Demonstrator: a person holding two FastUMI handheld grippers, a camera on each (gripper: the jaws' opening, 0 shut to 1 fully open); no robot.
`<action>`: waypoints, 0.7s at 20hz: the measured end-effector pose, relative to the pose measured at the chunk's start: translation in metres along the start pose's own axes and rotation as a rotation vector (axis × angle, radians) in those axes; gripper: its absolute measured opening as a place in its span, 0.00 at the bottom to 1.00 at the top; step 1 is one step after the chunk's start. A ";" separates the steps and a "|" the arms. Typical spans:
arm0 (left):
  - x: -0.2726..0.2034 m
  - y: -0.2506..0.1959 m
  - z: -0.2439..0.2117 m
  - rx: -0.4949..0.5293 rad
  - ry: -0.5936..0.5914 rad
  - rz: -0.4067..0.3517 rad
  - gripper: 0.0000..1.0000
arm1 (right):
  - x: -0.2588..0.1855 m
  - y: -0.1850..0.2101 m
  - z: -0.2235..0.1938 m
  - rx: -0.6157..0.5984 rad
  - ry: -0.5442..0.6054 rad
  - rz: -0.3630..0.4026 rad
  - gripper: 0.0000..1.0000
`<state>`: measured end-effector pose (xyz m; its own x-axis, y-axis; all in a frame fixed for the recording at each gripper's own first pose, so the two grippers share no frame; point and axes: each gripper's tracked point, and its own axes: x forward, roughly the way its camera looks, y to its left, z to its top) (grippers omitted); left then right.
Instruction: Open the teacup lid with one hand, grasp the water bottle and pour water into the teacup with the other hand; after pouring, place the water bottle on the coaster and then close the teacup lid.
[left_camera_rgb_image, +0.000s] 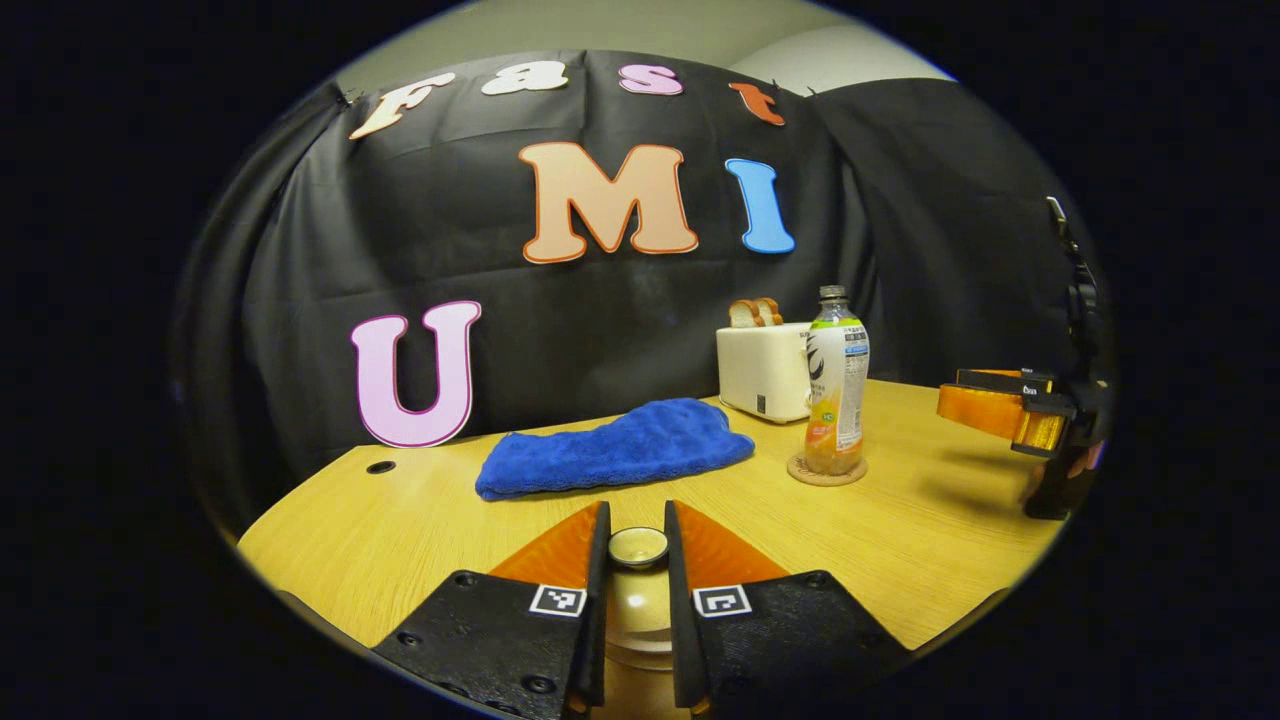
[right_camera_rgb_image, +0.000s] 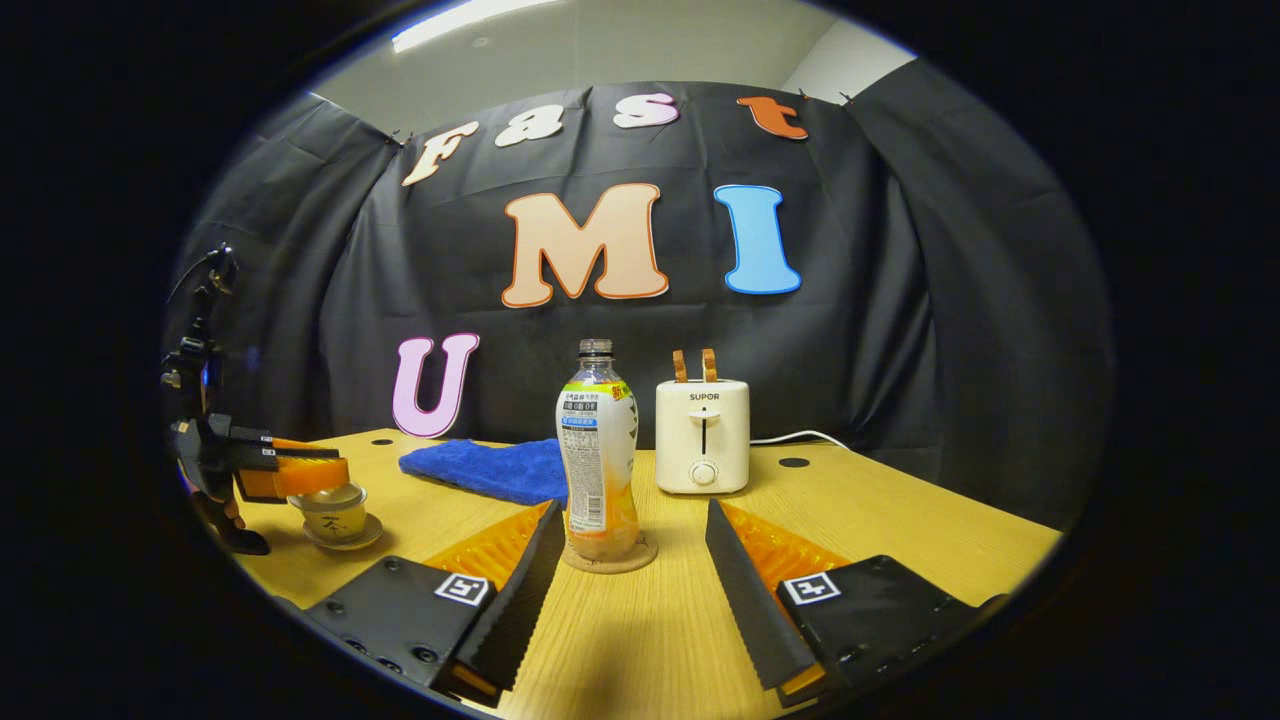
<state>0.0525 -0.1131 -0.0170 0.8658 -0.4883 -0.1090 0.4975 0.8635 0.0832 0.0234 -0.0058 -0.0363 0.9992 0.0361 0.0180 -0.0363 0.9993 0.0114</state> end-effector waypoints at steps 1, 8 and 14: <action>-0.001 -0.001 0.001 0.003 -0.002 -0.005 0.24 | 0.000 0.000 0.000 -0.001 -0.001 0.000 0.90; -0.004 -0.014 0.002 0.029 -0.003 -0.056 0.24 | 0.000 0.000 -0.001 -0.001 -0.001 0.000 0.90; -0.004 -0.009 0.004 0.033 -0.006 -0.040 0.31 | 0.000 0.000 0.000 -0.001 -0.001 0.000 0.90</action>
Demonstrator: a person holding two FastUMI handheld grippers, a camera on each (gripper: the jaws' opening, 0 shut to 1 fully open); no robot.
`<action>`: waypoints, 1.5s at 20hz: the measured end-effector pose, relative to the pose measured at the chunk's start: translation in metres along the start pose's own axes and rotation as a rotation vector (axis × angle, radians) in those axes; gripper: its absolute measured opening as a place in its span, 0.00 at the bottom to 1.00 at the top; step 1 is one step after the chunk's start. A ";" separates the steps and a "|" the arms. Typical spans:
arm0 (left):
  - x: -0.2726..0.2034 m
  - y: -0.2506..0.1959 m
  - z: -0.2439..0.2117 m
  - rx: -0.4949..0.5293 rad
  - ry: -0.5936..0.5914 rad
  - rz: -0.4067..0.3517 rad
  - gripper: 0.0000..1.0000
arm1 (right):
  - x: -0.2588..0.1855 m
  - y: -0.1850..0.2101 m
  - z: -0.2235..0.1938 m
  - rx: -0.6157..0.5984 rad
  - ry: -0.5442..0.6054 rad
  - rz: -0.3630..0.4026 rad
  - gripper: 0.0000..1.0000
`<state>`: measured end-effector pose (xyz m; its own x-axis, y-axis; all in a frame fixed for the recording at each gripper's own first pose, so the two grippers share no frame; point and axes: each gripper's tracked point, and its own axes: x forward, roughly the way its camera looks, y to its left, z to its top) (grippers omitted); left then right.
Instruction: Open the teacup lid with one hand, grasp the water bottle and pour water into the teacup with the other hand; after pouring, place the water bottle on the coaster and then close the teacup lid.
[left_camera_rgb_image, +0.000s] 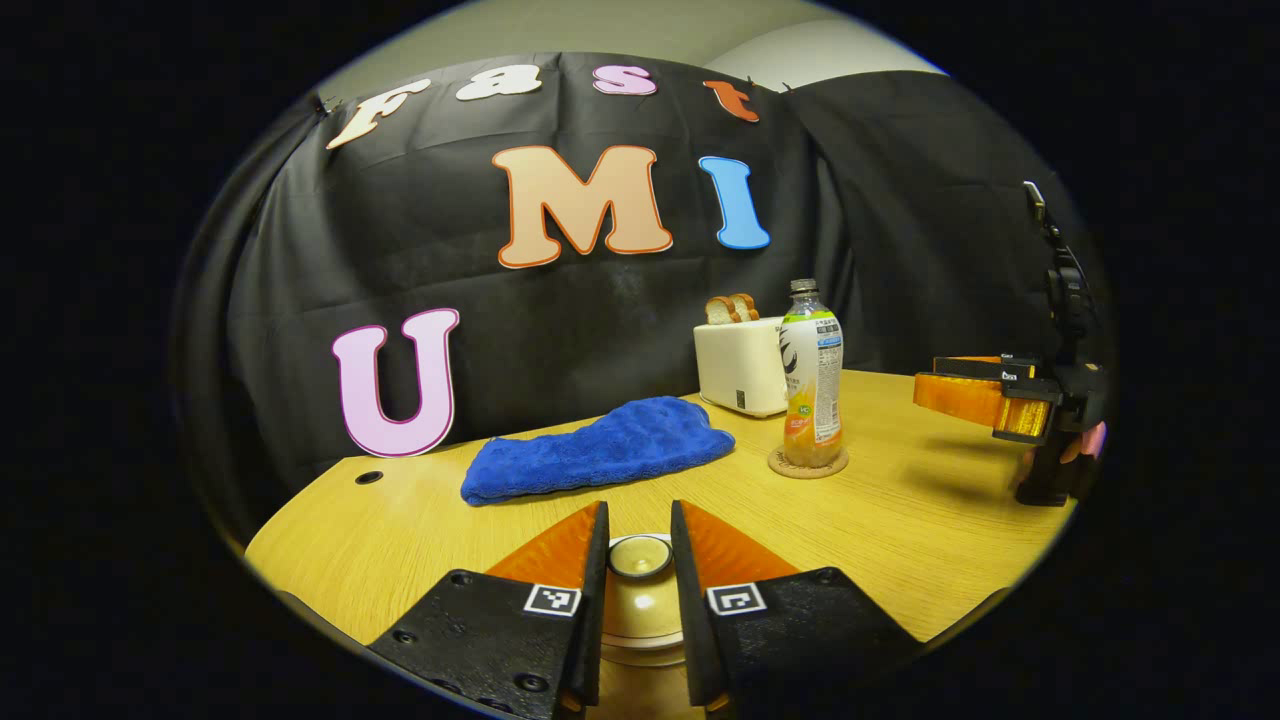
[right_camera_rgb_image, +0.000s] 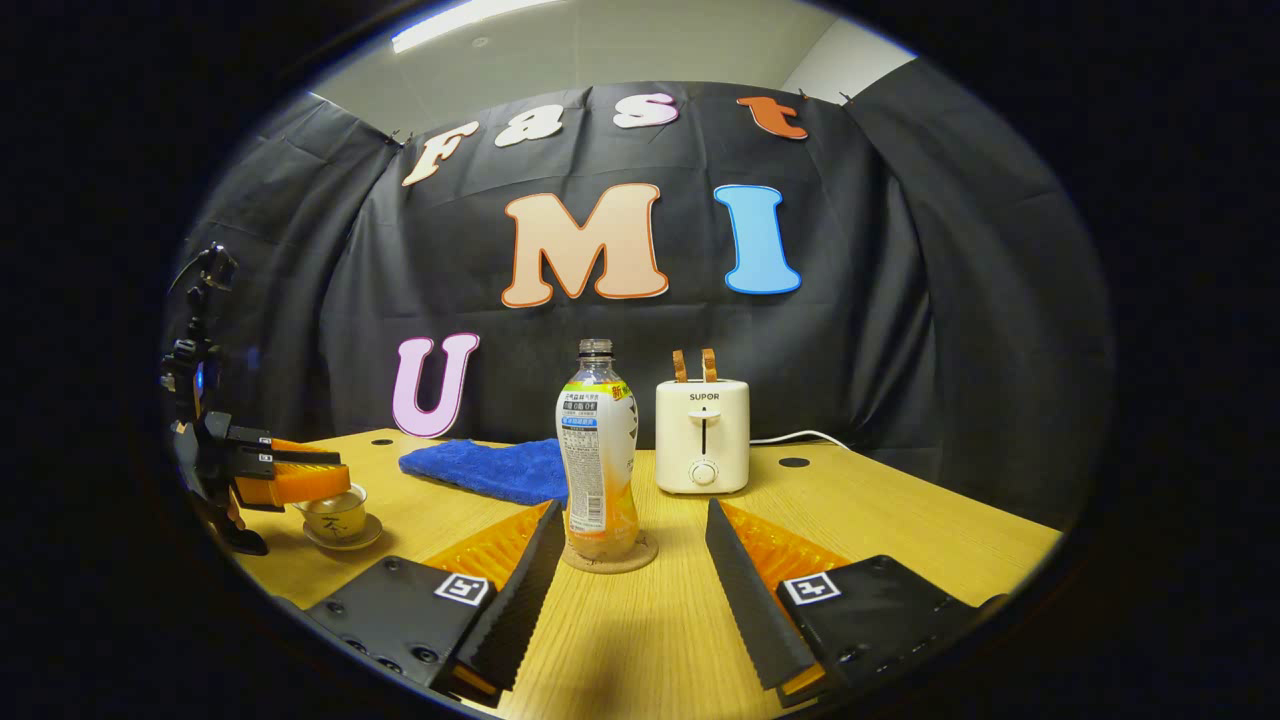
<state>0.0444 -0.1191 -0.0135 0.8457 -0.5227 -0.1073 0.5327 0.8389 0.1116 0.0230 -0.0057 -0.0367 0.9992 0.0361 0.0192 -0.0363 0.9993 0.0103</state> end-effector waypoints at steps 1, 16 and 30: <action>-0.002 0.000 0.001 -0.003 -0.010 0.001 0.32 | 0.000 0.000 0.000 0.000 0.000 0.000 0.90; -0.015 0.023 0.011 -0.069 -0.105 0.096 0.91 | 0.001 -0.001 0.000 0.000 -0.001 0.000 0.90; -0.061 0.080 -0.002 -0.138 -0.079 0.479 0.93 | 0.000 0.000 0.000 0.000 -0.001 0.002 0.89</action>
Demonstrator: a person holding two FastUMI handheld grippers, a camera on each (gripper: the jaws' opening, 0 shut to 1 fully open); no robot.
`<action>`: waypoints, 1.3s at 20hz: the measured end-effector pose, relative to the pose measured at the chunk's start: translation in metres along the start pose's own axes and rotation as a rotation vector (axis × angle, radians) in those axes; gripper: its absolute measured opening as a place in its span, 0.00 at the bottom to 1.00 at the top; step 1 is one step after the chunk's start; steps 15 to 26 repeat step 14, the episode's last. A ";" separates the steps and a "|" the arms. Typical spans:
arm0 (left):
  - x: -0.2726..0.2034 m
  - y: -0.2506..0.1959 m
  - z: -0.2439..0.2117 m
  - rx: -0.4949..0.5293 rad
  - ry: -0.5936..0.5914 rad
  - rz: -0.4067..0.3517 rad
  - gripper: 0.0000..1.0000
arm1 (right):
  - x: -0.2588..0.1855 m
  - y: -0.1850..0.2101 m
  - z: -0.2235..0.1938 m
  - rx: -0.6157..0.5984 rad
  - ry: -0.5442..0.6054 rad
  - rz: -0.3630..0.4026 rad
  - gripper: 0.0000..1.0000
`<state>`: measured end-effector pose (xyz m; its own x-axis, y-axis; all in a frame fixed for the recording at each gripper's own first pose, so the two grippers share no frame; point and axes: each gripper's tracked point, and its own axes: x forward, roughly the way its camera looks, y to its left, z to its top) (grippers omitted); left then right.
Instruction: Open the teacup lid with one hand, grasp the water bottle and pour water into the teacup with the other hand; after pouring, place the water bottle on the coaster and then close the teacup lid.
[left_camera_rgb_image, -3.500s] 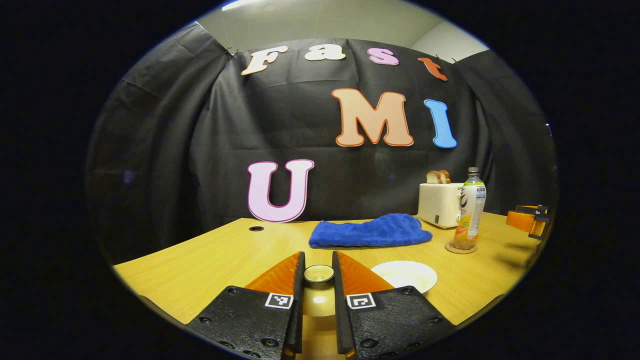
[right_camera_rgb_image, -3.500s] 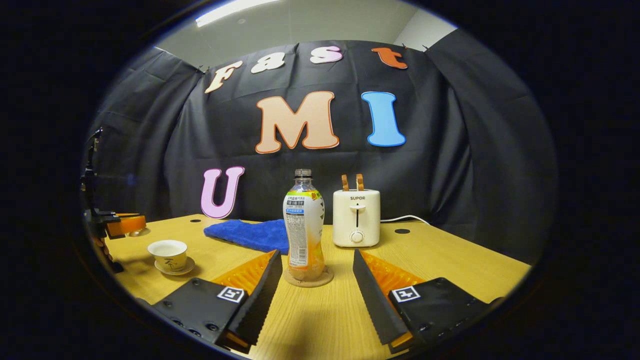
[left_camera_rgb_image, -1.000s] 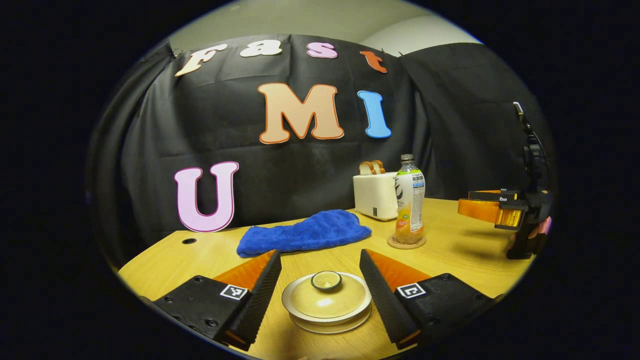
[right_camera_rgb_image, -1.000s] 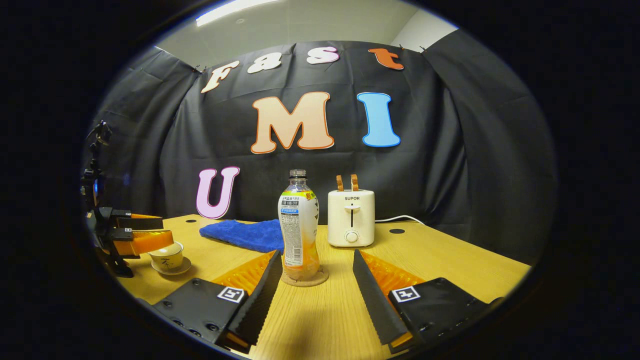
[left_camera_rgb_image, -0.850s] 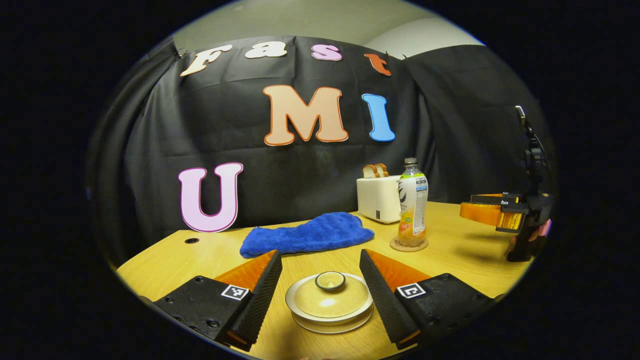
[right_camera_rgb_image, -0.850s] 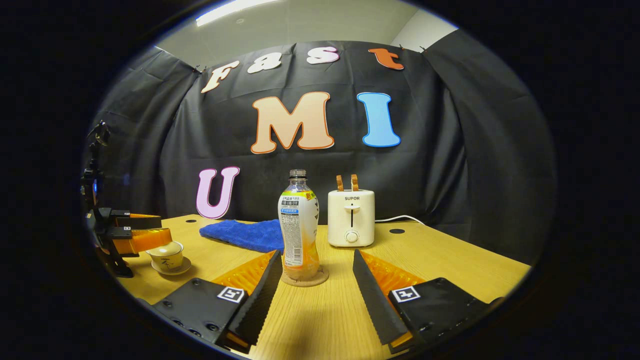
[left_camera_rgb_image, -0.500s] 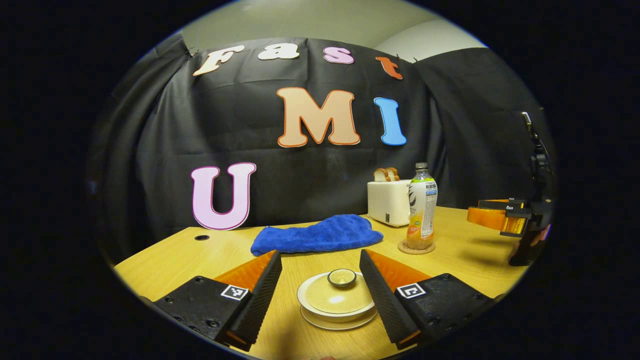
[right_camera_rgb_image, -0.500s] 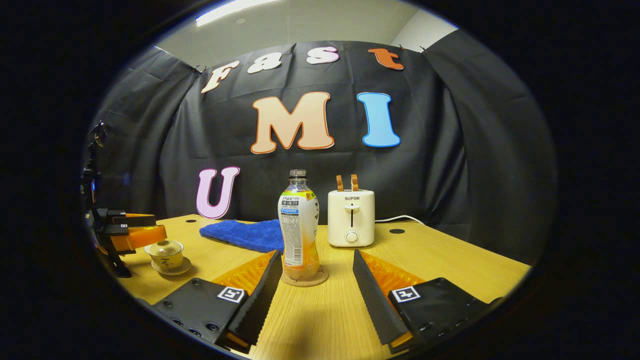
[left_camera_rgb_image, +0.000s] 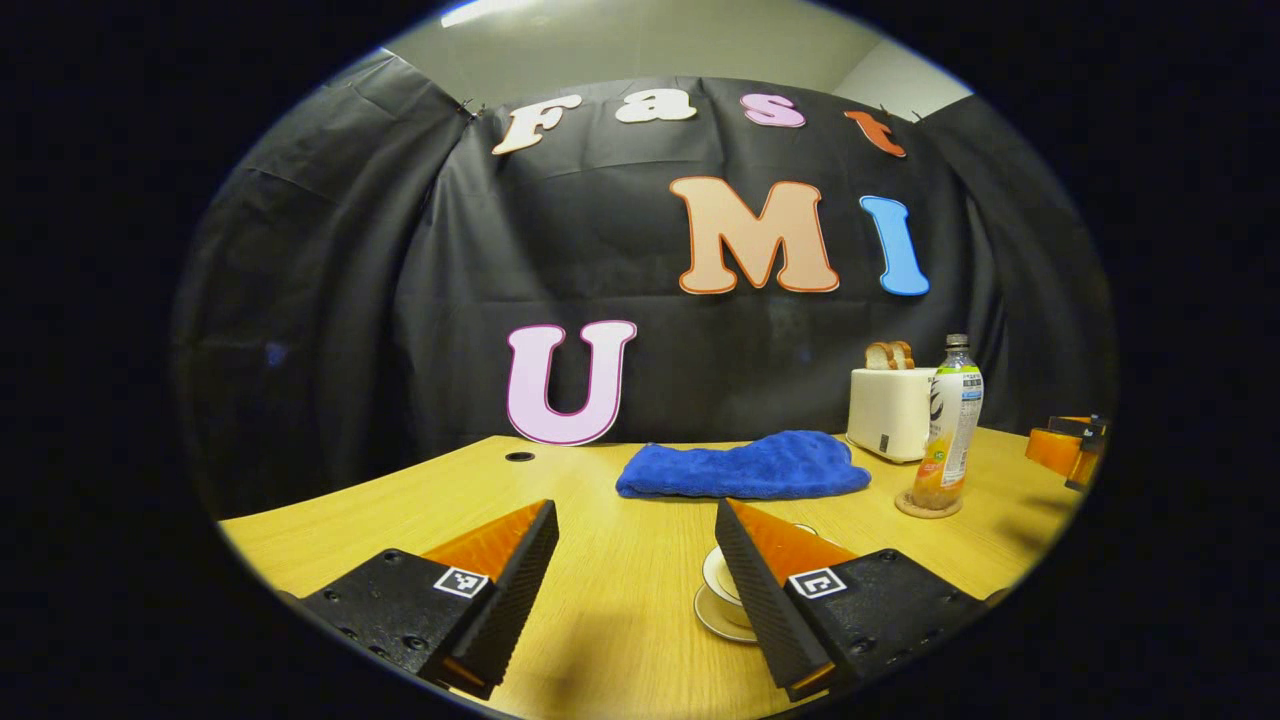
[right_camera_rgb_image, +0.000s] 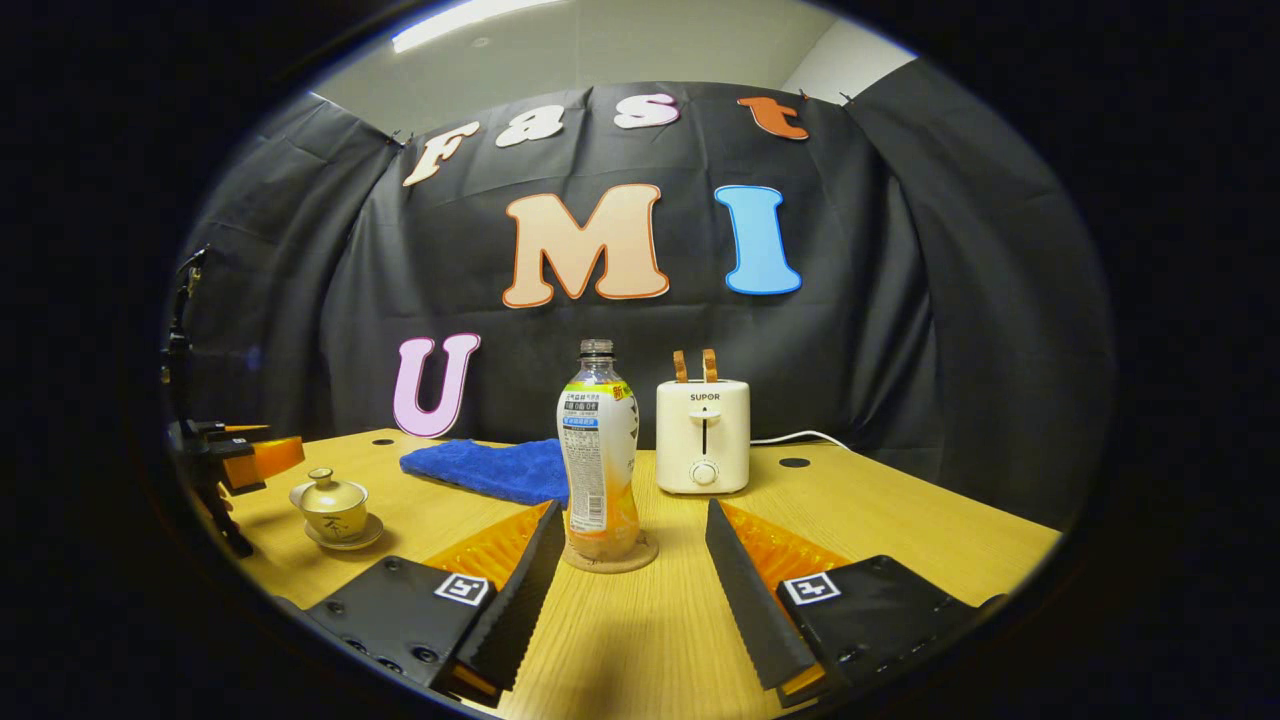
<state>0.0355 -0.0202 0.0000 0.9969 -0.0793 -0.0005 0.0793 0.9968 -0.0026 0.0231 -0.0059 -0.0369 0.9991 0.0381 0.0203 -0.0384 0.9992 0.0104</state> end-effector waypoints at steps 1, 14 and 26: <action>-0.002 0.004 0.000 0.000 -0.001 0.017 0.92 | -0.001 0.000 0.000 -0.001 0.000 0.000 0.90; -0.013 0.024 0.000 0.002 0.000 0.148 0.92 | -0.001 -0.004 0.000 0.000 0.001 -0.027 0.88; -0.013 0.024 0.000 0.002 0.000 0.148 0.92 | -0.001 -0.004 0.000 0.000 0.001 -0.027 0.88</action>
